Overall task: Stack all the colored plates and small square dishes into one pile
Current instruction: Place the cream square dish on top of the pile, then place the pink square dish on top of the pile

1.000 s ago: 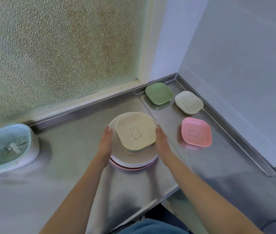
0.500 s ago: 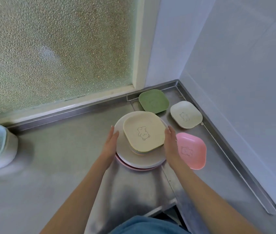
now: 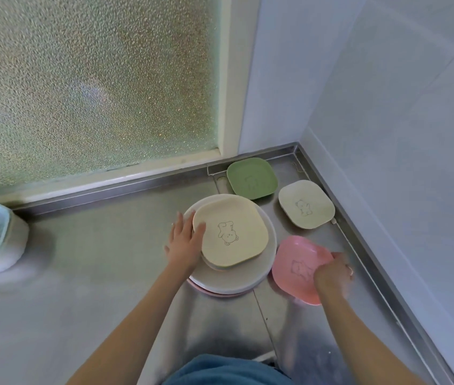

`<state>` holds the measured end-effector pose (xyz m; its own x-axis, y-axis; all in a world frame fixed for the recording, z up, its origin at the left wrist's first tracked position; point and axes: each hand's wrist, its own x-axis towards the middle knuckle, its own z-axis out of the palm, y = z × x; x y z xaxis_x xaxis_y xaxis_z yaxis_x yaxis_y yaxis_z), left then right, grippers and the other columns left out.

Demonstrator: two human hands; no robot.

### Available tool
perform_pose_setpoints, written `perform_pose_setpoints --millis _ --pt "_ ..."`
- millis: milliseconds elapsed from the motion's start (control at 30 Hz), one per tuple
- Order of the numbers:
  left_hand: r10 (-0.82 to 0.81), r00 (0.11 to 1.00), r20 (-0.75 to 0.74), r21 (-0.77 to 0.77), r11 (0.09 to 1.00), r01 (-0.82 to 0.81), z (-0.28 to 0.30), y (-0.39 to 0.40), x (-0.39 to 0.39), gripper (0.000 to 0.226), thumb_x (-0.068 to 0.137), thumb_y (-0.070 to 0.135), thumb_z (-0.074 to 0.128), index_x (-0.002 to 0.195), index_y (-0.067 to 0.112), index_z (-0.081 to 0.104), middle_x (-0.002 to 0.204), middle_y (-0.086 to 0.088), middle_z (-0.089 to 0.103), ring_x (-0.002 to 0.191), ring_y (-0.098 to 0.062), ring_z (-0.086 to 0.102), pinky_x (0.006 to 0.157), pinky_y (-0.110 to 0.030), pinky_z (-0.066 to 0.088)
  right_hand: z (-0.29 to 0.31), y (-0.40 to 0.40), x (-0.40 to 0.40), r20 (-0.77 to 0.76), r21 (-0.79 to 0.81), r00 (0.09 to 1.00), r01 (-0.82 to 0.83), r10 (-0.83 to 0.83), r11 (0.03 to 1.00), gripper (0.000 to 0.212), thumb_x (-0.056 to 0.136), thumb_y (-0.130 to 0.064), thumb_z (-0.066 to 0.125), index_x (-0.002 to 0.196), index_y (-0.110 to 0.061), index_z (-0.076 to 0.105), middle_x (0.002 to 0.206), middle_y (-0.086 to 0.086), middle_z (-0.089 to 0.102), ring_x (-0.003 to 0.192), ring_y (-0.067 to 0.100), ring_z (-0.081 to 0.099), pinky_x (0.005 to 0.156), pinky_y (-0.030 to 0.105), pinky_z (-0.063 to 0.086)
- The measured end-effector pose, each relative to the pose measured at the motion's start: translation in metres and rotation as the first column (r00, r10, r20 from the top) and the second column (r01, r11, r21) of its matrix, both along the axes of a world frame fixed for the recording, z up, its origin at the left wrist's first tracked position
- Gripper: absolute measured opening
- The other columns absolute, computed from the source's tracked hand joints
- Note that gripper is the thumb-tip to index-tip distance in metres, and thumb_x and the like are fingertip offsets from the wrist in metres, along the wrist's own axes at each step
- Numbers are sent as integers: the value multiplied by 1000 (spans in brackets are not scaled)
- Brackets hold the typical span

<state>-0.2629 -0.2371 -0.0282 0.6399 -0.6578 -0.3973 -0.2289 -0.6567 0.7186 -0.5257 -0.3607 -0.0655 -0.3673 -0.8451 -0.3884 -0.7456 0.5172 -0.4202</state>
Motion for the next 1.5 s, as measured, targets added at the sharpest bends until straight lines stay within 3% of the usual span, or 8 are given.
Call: perform_pose_setpoints --millis 267,667,833,1067,1167,1233,1333,1500 --pt "-22 1000 16 21 1000 22 4 -1 1 65 84 62 25 146 40 21 160 3 12 148 -18 5 118 -53 8 34 -5 11 47 -372 997 -42 64 927 34 97 -16 32 119 -22 57 120 14 53 106 36 52 79 47 47" --pt "15 1000 -25 -286 958 -21 57 -17 -19 48 98 47 27 146 37 25 157 8 22 148 -9 8 121 -45 -3 109 -4 76 41 -852 895 -200 443 484 26 98 -14 45 118 -16 62 108 8 52 80 24 59 59 27 40" --pt "-43 999 3 -335 941 41 64 -19 -17 46 99 47 27 143 36 34 153 13 31 146 -2 12 121 -45 3 118 -6 89 7 -876 876 -228 483 425 27 98 -18 45 118 -20 64 104 6 54 82 24 60 61 28 45" --pt "-13 997 -79 -421 907 -22 60 -15 -17 53 87 65 28 134 45 42 143 16 47 141 -8 31 118 -48 19 126 4 107 34 -927 796 -200 605 316 25 93 -7 52 112 -11 68 98 6 60 81 6 53 68 8 35" --pt "99 986 -134 -424 894 -148 65 -17 -16 52 83 65 31 130 46 44 136 12 55 133 -20 44 114 -50 29 118 10 123 135 -839 690 -302 711 452 27 95 -10 50 116 -14 66 105 6 62 86 12 56 72 10 36" --pt "130 989 -70 -424 893 -147 64 -15 -12 45 95 33 38 140 29 40 138 2 54 131 -23 46 116 -48 25 109 9 131 174 -755 669 -380 722 535 28 96 -13 48 119 -16 65 108 7 64 92 21 59 76 18 36" --pt "70 996 58 -316 947 -48 50 -8 -3 58 92 -1 32 147 15 26 145 -8 46 139 -28 35 118 -51 18 90 6 138 95 -617 648 -557 755 556 30 96 -15 46 122 -19 63 111 8 61 97 25 58 77 27 40" --pt "-140 975 170 -44 988 150 27 -7 1 64 92 2 27 148 32 18 160 6 9 149 -17 -4 115 -60 -1 60 2 138 -57 -448 627 -712 777 541 36 95 -15 44 125 -27 60 102 5 52 97 26 53 66 30 39"
